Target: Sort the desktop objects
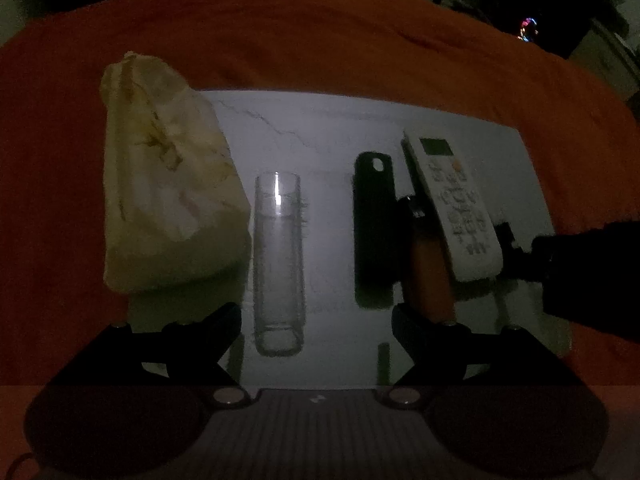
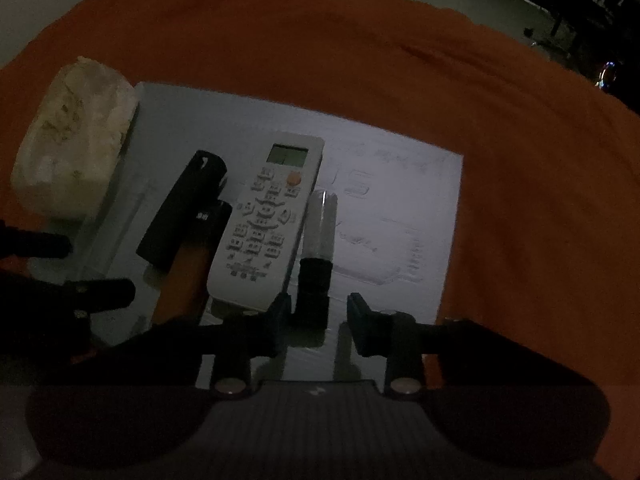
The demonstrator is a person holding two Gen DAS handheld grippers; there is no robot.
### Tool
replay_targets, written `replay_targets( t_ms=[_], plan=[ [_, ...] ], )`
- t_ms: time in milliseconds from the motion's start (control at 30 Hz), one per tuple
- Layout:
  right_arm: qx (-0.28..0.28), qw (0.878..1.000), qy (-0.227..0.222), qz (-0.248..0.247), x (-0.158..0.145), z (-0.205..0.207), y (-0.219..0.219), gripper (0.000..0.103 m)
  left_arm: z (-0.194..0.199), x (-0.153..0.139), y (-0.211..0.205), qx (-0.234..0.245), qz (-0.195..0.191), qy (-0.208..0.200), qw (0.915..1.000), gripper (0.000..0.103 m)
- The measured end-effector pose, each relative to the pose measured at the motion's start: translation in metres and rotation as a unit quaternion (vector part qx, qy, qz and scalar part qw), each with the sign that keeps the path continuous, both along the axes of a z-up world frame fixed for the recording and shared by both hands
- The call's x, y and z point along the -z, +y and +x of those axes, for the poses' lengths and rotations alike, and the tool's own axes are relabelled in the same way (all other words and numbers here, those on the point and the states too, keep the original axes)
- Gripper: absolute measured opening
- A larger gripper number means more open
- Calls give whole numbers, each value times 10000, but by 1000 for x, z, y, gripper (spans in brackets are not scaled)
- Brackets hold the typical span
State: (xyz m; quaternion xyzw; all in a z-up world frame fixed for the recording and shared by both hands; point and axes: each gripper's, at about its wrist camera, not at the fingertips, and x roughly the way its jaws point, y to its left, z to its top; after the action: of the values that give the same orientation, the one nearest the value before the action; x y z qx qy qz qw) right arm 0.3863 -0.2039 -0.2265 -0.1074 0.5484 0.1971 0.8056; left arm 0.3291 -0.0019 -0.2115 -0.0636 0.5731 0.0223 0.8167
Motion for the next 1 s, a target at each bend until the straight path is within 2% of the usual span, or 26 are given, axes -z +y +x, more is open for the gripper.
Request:
replay_targets(
  t_ms=[33,67,133,267,400,667,733,800,833,1000],
  plan=[
    [-7,10000,16,-6,2,0,1,27,2,1,1,4,-10,29,10000,73],
    [-14,10000,32,-12,4,0,2,25,4,3,1,35,-3,72,10000,64],
    [-25,10000,10,-21,7,-1,4,25,6,6,1,89,6,130,9999,50],
    [42,10000,27,-62,9,-3,1,24,7,8,-1,180,-46,147,9997,28],
    [179,9995,256,-72,6,-8,-9,24,1,7,-3,313,-89,205,9993,27],
    [301,9962,780,-225,3,-27,-33,25,-19,1,-4,650,112,378,9971,27],
    [294,9957,830,-287,2,-28,-33,26,-25,-1,-5,734,163,421,9963,34],
    [403,9954,826,-262,0,-26,-35,33,-30,-2,-5,817,213,464,9953,46],
    [486,9951,815,-260,-1,-23,-35,38,-29,-2,-4,820,226,465,9953,46],
    [660,9948,740,-234,-4,-10,-33,46,-8,-1,6,498,116,425,9978,46]
  ],
)
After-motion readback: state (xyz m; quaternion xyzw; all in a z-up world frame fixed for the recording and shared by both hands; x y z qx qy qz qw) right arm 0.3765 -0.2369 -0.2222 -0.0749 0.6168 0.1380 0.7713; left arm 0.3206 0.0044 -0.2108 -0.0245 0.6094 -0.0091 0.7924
